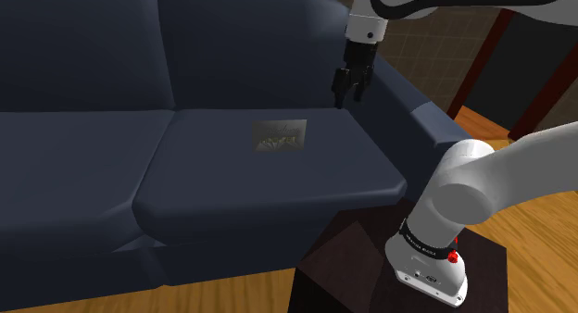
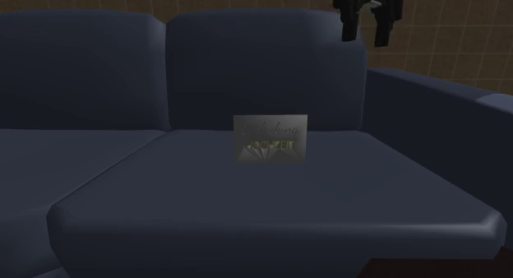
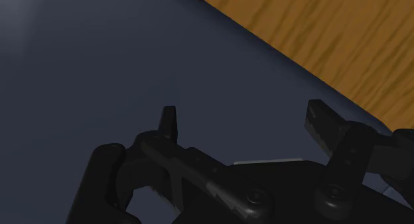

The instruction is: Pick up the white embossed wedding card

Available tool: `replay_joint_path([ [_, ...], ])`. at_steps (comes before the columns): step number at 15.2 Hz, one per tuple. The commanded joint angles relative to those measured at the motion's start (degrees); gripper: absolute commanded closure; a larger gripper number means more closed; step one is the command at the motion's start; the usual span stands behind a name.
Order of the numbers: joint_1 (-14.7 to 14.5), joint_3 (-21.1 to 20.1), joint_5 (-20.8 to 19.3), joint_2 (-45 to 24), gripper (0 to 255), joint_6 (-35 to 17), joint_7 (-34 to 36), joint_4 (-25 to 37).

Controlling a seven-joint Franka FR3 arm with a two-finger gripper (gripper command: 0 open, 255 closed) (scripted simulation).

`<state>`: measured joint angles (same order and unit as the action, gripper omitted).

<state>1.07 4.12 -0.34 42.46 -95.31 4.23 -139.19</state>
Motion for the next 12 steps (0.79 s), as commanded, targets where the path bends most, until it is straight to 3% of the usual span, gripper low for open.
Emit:
replay_joint_path([
  [1, 0.0, 0.0, 0.0, 0.0, 0, 0.0, 0.0, 0.0],
  [7, -3.64, 6.17, -1.24, -10.93, 0, -10.78, -15.94, 2.54],
  [12, -7.28, 10.42, 0.65, -21.34, 0, -17.96, -29.53, 7.34],
])
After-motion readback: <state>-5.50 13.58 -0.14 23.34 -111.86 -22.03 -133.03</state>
